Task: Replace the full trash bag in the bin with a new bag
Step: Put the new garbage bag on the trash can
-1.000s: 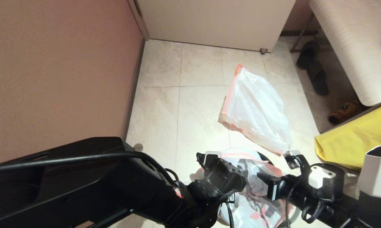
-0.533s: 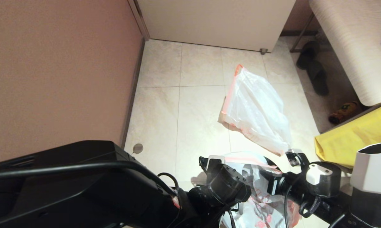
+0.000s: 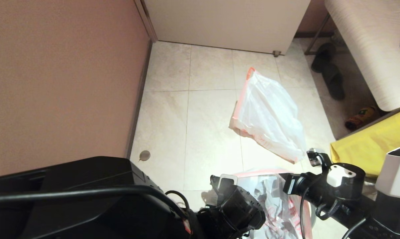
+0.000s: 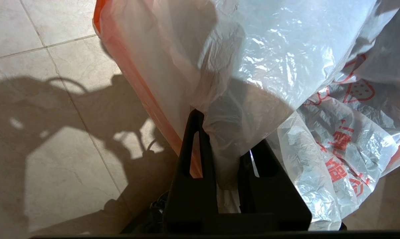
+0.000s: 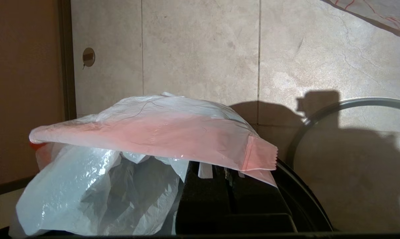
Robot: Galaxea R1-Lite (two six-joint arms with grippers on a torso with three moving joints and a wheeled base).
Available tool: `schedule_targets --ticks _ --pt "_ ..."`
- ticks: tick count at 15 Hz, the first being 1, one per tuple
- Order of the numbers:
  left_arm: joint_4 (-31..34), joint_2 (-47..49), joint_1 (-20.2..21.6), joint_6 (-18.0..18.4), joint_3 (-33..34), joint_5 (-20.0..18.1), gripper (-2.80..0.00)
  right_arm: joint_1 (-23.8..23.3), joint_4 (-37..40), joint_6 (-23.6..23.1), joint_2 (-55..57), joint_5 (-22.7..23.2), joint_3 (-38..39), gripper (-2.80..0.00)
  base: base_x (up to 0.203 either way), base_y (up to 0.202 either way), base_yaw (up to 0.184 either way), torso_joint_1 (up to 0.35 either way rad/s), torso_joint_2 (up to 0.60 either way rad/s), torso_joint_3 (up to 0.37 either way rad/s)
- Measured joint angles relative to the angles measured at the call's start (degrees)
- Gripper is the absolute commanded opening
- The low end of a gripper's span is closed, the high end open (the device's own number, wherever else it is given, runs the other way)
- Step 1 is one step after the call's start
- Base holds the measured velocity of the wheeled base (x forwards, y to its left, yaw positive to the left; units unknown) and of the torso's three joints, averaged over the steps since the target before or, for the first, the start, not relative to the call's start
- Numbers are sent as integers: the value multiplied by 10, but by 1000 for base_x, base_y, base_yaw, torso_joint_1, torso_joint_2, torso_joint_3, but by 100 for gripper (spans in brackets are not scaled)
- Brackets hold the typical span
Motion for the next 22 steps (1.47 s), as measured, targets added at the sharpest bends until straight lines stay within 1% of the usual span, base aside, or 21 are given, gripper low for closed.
schedule_targets --ticks 6,10,13,16,19,22 --pt "0 -4 -3 1 0 7 -280 -12 0 4 11 -1 -6 -280 0 0 0 0 0 0" --pt "0 -31 0 2 11 14 -280 -35 0 4 29 -5 -20 -280 0 0 0 0 0 0" --pt "-13 -47 18 3 20 21 -280 -50 0 6 41 -1 -25 -280 0 0 0 0 0 0" --pt "-31 -60 37 5 29 22 -280 -53 0 6 46 15 -21 -280 0 0 0 0 0 0" --pt "-33 -77 61 6 28 22 -280 -42 0 5 48 30 -7 -280 0 0 0 0 0 0" --pt "-33 -94 66 7 28 21 -280 -34 0 4 55 31 -3 -280 0 0 0 0 0 0"
